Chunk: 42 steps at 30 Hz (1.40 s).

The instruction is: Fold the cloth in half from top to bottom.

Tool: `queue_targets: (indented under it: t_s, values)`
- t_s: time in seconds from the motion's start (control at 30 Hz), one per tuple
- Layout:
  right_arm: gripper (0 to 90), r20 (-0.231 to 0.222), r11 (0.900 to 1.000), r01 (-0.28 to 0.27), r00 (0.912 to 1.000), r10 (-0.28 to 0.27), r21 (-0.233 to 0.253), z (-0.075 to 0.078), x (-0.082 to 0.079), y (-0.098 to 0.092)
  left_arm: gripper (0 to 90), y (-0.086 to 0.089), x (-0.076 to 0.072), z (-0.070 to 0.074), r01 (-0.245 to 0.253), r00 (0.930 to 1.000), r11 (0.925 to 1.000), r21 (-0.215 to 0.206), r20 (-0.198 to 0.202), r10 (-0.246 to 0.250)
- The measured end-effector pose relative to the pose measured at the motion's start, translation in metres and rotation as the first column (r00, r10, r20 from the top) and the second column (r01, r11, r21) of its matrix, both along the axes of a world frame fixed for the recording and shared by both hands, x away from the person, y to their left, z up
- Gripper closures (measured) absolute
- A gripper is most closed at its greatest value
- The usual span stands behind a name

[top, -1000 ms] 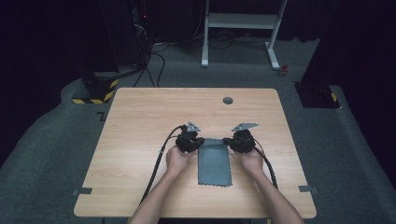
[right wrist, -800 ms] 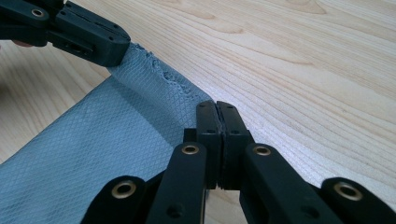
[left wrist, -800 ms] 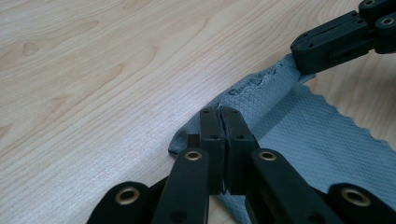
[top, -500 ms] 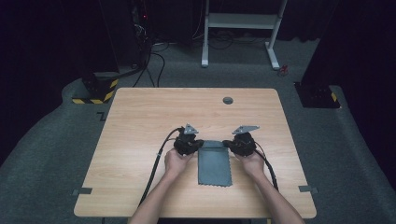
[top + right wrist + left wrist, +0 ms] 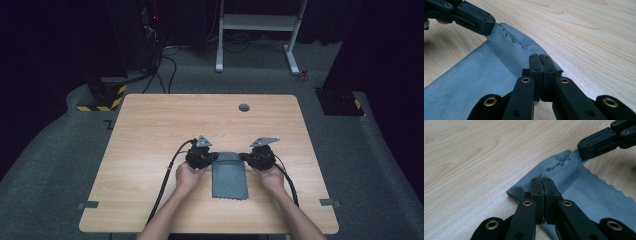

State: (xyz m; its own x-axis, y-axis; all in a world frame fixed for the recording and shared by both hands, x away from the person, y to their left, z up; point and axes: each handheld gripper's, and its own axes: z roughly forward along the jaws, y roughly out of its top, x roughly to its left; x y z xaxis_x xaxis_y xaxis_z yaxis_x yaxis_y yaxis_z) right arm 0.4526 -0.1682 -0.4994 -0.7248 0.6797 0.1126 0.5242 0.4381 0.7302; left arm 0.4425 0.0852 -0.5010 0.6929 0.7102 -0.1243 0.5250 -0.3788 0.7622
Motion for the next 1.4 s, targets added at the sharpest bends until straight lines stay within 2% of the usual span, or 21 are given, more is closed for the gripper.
queue_targets:
  t_s: [0.3,0.5,0.87,1.1,1.4]
  values:
    - [89.2,-0.002,1.0,-0.007,1.0,0.007,0.01,-0.001,-0.006,-0.002,88.3,0.0,-0.006,-0.002,0.0,1.0,0.9999,-0.014,-0.002,0.0]
    - [89.2,0.016,1.0,-0.021,0.9996,0.022,-0.011,0.001,-0.012,-0.001,88.4,0.0,-0.011,-0.002,0.006,1.0,0.9999,-0.009,0.004,-0.006]
    - [89.2,0.013,1.0,-0.027,0.9995,0.027,0.009,-0.002,-0.019,-0.007,88.3,0.0,-0.021,-0.002,0.028,0.9995,0.9992,-0.028,0.013,-0.027]
    - [89.2,0.016,0.999,-0.03,0.9994,0.03,0.013,-0.001,-0.024,-0.008,88.3,-0.001,-0.026,-0.002,0.039,0.9991,0.999,-0.023,0.016,-0.039]
    - [89.2,0.02,0.999,-0.037,0.9991,0.036,0.02,0.0,-0.03,-0.008,88.3,0.001,-0.031,-0.003,0.038,0.9992,0.9982,-0.046,0.015,-0.037]
